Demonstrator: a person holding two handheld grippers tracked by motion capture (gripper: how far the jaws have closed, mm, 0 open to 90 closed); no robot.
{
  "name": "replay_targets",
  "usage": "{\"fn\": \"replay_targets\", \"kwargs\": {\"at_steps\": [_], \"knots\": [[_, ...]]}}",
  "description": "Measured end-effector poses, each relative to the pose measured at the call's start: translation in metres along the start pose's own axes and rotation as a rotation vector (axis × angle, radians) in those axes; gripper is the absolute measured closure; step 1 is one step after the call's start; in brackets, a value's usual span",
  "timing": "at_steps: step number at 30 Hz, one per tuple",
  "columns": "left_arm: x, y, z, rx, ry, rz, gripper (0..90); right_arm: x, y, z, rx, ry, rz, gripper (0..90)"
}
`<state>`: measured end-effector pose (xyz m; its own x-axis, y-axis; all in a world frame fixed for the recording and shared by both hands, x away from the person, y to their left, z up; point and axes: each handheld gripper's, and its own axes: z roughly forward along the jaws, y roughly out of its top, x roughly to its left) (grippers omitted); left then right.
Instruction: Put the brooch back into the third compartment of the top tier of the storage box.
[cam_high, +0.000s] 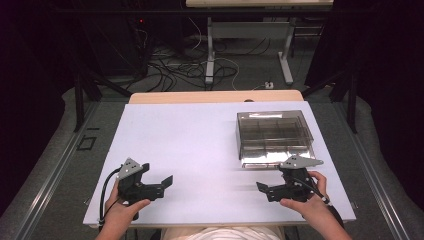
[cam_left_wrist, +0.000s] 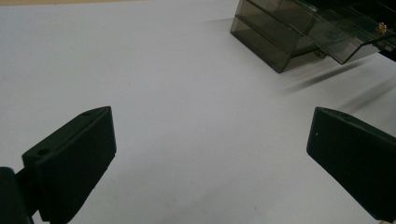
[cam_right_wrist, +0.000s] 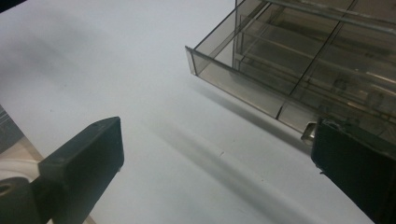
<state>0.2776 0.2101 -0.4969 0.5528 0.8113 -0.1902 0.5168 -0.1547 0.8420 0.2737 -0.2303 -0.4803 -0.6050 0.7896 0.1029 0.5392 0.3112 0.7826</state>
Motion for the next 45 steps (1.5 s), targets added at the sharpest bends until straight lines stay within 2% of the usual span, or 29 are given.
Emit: {"fn": "replay_targets", "kwargs": {"at_steps": [19, 26, 28, 33, 45], "knots": [[-0.002, 0.0, 0.001, 0.005, 0.001, 0.018, 0.1, 0.001, -0.022, 0.02, -0.016, -0.018, -0.023, 0.0], [-0.003, -0.001, 0.003, 0.015, 0.003, 0.026, 0.1, 0.003, -0.029, 0.031, -0.005, 0.003, -0.038, 0.0], [-0.003, -0.001, 0.003, 0.015, 0.003, 0.027, 0.1, 0.002, -0.03, 0.034, 0.01, 0.001, -0.05, 0.0], [-0.003, -0.001, 0.003, 0.016, 0.007, 0.034, 0.1, 0.002, -0.032, 0.041, 0.002, 0.003, -0.06, 0.0], [-0.003, -0.002, 0.005, 0.015, 0.007, 0.037, 0.1, 0.0, -0.035, 0.053, 0.008, -0.011, -0.053, 0.0]]}}
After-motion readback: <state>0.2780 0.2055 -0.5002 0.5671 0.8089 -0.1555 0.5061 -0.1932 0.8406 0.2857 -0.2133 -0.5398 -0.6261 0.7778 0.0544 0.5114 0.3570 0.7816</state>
